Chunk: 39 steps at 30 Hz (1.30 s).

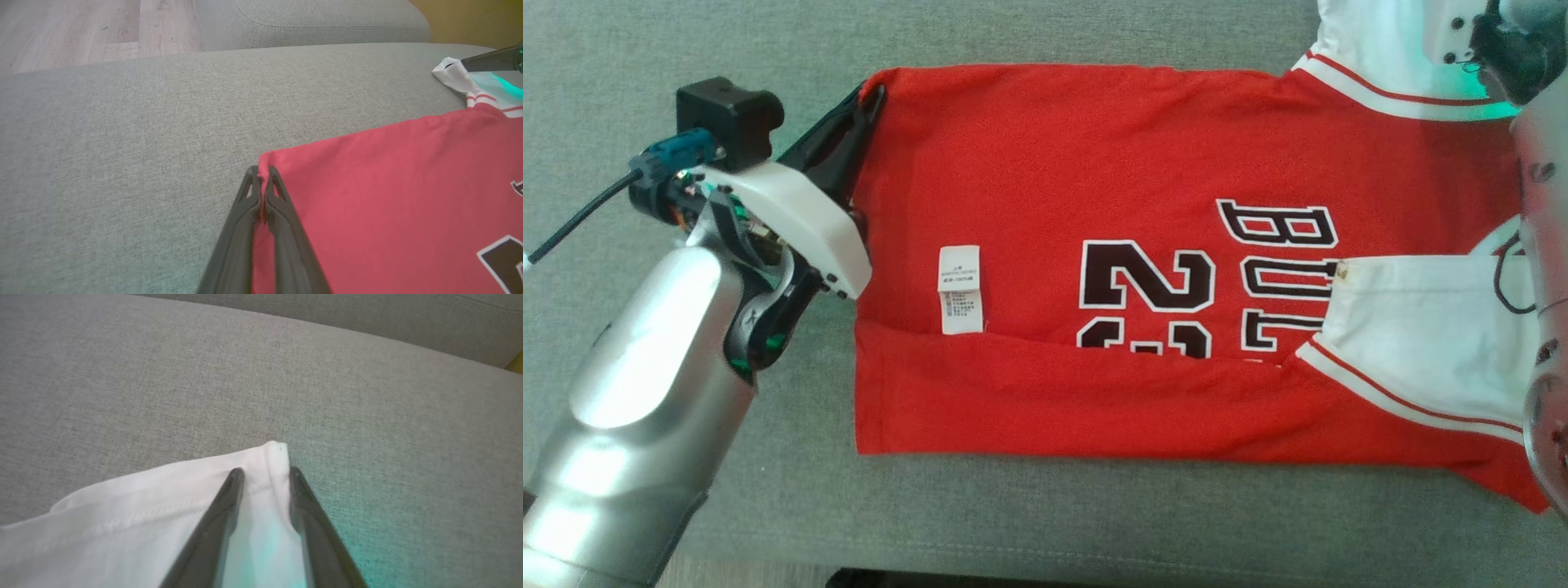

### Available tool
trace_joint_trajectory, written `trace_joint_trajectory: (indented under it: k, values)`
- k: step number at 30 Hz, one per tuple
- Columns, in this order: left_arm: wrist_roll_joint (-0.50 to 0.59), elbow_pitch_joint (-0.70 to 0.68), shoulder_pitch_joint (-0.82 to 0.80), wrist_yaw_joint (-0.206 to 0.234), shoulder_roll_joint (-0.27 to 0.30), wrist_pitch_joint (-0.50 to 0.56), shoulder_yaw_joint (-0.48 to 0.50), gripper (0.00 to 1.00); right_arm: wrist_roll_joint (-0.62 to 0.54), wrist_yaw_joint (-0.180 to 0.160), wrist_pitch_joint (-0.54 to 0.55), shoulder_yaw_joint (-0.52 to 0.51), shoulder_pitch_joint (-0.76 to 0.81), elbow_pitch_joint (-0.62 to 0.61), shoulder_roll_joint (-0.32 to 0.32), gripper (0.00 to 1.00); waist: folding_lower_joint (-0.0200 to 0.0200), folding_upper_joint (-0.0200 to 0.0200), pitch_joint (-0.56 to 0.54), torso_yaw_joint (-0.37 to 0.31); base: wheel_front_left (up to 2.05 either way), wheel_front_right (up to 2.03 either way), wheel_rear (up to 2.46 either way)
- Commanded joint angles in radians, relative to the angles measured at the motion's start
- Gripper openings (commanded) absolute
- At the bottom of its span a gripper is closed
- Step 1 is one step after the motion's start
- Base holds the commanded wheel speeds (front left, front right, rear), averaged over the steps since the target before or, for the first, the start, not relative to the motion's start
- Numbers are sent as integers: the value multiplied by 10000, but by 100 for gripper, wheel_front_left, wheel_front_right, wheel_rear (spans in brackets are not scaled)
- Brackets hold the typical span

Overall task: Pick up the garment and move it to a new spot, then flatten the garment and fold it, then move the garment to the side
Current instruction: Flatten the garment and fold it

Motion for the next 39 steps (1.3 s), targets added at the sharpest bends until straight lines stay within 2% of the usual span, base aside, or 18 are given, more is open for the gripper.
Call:
trace_joint_trajectory:
  k: [1, 3, 11, 18, 23, 27, 33, 39]
  values:
    - [-53, -195, -405, -7, 396, -122, 433, 0, 19, -7, -19, 160, 73, -43, 190, 28, 0, 0, 1, -34, 0, 0, 0]
    - [-74, -120, -420, -18, 446, -166, 463, 0, 59, -7, -351, 260, 97, -28, 166, 0, 0, 0, 0, -91, 0, 0, 0]
    - [-80, 144, -309, 48, 710, -485, 646, 0, 685, -7, -2110, 464, 117, -37, 204, 0, 0, 0, -360, -505, 0, 0, 0]
    - [-195, 282, 276, 195, 1064, -647, 805, 0, 2027, -7, -3315, 1874, 906, -559, 71, 0, 0, 0, -1277, -1091, 0, 0, 0]
    - [-358, 212, 1102, 375, 1396, -811, 961, 0, 3322, -7, -3817, 3004, 2253, -1624, -309, 0, 0, 0, -1997, -1529, 0, 0, 0]
    - [-476, -55, 1929, 583, 1662, -914, 1050, 0, 4086, -7, -4084, 3497, 3436, -2661, -759, 0, 0, 0, -2448, -1789, 0, 0, 0]
    - [-605, -462, 2936, 985, 1892, -1217, 1245, 0, 4696, -7, -4325, 3389, 5173, -4253, -1135, 0, 0, 0, -2906, -2037, 0, 0, 0]
    - [-592, -855, 3633, 1296, 1984, -1580, 1338, 0, 4689, -7, -4215, 2922, 6889, -5748, -1088, 0, 0, 0, -3134, -2187, 0, 0, 0]
